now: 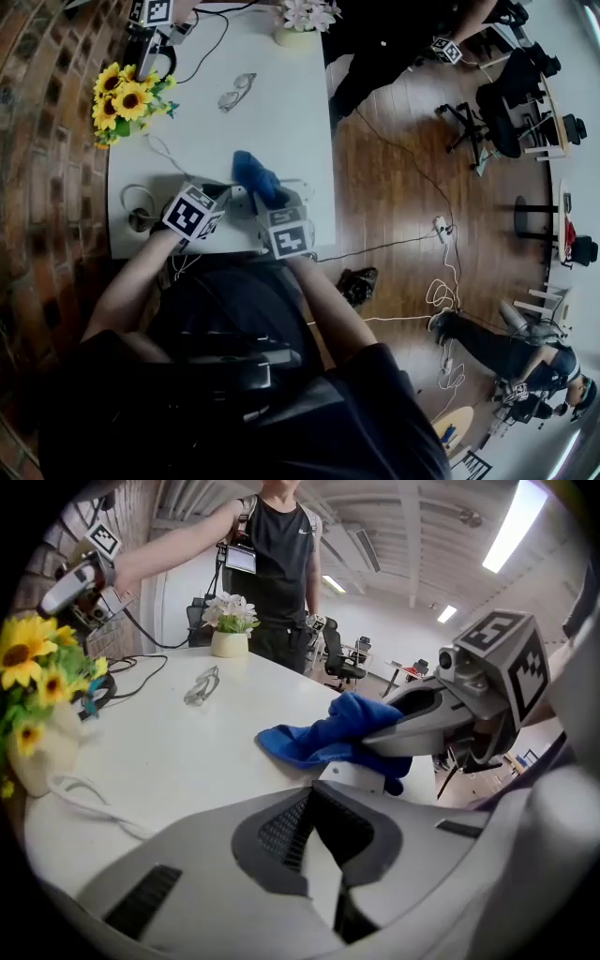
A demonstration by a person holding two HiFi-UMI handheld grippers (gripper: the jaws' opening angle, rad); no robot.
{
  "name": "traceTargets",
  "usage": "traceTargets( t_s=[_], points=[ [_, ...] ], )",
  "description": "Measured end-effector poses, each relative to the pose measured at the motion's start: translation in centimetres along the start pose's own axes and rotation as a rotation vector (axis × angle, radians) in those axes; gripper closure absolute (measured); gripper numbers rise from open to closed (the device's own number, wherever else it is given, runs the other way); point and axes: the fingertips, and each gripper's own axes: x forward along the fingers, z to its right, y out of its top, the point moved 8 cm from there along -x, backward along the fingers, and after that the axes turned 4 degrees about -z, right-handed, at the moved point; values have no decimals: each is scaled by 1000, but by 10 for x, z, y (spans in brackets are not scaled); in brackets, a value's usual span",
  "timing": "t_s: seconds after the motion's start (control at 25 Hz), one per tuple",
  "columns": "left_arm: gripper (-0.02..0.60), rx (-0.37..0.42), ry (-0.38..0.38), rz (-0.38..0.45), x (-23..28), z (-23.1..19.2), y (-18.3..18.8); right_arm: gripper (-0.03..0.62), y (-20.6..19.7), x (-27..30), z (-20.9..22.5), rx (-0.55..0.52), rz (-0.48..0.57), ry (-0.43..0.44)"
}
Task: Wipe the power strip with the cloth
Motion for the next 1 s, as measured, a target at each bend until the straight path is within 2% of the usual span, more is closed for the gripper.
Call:
traceTargets(
  t_s=[0.52,1.0],
  points=[
    [572,5,-26,-4,-2,-3,1,502,7,8,-17,-18,12,59],
    [572,10,-33,-6,-1,-1,0,502,14,17,-36,6,31,178]
  ],
)
